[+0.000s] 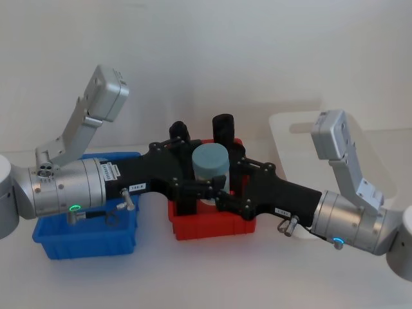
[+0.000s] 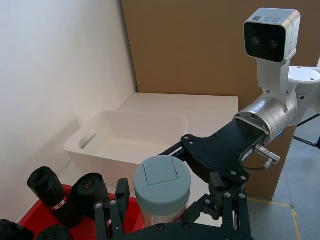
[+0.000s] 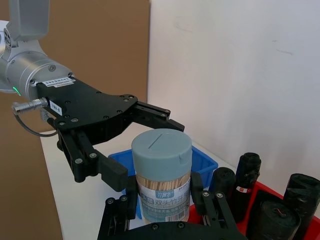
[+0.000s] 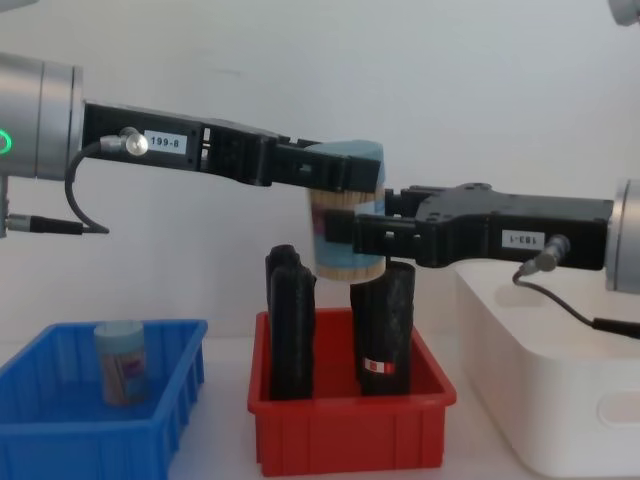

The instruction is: Pick the cotton swabs from the blue box and place them into the white box.

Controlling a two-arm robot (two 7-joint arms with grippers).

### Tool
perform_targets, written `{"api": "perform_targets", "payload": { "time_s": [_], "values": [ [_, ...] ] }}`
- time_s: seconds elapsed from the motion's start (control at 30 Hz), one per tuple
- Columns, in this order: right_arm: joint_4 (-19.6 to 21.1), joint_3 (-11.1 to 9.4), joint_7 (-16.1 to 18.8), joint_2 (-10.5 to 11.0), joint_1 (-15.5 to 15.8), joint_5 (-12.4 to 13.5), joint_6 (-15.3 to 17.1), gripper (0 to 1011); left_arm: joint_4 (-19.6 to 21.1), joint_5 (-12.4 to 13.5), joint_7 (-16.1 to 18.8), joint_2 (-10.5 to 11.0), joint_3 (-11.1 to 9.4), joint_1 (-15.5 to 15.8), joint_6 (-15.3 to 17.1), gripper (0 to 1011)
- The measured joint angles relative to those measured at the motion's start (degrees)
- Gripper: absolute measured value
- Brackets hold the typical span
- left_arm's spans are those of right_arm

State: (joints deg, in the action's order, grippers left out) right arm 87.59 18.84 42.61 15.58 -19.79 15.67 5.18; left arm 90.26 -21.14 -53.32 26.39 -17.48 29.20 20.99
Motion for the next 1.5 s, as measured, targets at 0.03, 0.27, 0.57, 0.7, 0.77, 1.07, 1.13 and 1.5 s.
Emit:
{"api": "perform_targets", "payload": {
  "time_s": [0.03,0.27,0.57,0.7,0.77,1.07,1.13,1.5],
  "values": [
    [-0.02,0.00,-0.20,0.09,0.05,0.05,-0.01,630,0.00,0.00,0.00,0.00,0.00,0.00,0.00,1004],
    [-0.08,-0.27,-1.93,0.86,0.73,0.61,-0.03,630,0.00,0.00,0.00,0.00,0.00,0.00,0.00,1004],
    [-0.07,-1.40,-6.16,2.56,2.29,1.85,-0.36,630,0.00,0.00,0.00,0.00,0.00,0.00,0.00,1004],
    [-0.05,-2.04,-8.34,3.40,2.98,2.39,-0.58,632,0.00,0.01,0.00,0.00,0.00,0.00,0.00,1004],
    [-0.05,-2.43,-9.80,3.86,3.36,2.77,-0.75,630,0.00,0.00,0.00,0.00,0.00,0.00,0.00,1004],
    [-0.32,-3.91,-15.18,5.46,4.61,3.83,-1.40,630,0.00,0.00,0.00,0.00,0.01,0.00,0.00,1004],
    [-0.51,-4.32,-16.70,5.77,4.84,4.00,-1.56,630,0.00,0.01,0.00,0.00,0.00,0.00,0.00,1004],
    [-2.16,-5.85,-24.25,6.69,5.27,4.19,-1.98,630,0.00,0.00,0.00,0.00,0.00,0.00,0.00,1004]
  ]
}}
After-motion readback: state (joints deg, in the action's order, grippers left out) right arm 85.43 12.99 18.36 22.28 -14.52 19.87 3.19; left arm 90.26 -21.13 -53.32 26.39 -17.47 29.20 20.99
